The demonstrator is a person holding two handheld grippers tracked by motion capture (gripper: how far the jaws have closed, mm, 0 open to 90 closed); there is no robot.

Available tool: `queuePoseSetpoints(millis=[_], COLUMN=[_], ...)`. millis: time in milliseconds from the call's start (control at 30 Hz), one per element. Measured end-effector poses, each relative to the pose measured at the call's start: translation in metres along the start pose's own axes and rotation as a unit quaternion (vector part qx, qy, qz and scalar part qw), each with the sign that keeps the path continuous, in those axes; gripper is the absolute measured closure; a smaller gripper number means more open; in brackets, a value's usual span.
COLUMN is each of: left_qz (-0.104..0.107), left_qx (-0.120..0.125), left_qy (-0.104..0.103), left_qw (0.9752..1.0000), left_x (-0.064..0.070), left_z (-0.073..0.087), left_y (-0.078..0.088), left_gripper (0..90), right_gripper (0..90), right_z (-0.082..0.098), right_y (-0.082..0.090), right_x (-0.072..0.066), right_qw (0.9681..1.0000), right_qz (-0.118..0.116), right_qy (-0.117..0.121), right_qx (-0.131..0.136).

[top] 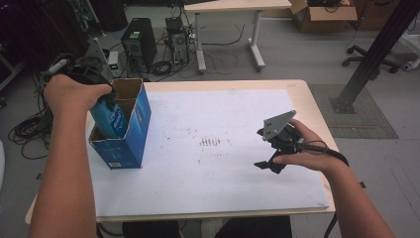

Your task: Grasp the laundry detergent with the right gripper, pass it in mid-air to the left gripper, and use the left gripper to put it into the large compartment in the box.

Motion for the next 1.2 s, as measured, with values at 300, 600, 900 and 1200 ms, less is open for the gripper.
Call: queuePoseSetpoints(millis=[300, 600, 900, 1200], left_qz=[-0.006, -0.011, -0.012, -0.007], left_qx=[-0.015, -0.029, -0.038, -0.042], left_qy=[-0.005, -0.01, -0.01, -0.012], left_qw=[0.9999, 0.9995, 0.9992, 0.999], left_x=[0.003, 0.008, 0.007, 0.005], left_z=[-0.002, -0.006, -0.008, -0.006], left_y=[-0.035, -0.061, -0.073, -0.083], left_gripper=[38.6, 38.5, 38.5, 38.5], right_gripper=[2.1, 2.2, 2.2, 2.3], right_z=[0.003, 0.003, 0.004, 0.003], right_y=[-0.003, -0.001, 0.0, -0.004], right_x=[0.0, 0.002, 0.003, 0.002], right_qw=[1.0, 0.9999, 0.9998, 0.9998], right_qz=[-0.004, -0.008, -0.009, -0.01], right_qy=[-0.003, -0.003, -0.004, -0.003], right_qx=[-0.003, -0.014, -0.016, -0.016])
Point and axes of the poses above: each handheld gripper's, and its own axes: y roughly backward along the jaws, z roughly out of its underside, x roughly to its right, the point moved 1 cm from there along -y, roughly forward along the jaws, and after that the axes turned 6 degrees about y, right-handed, at the moved point
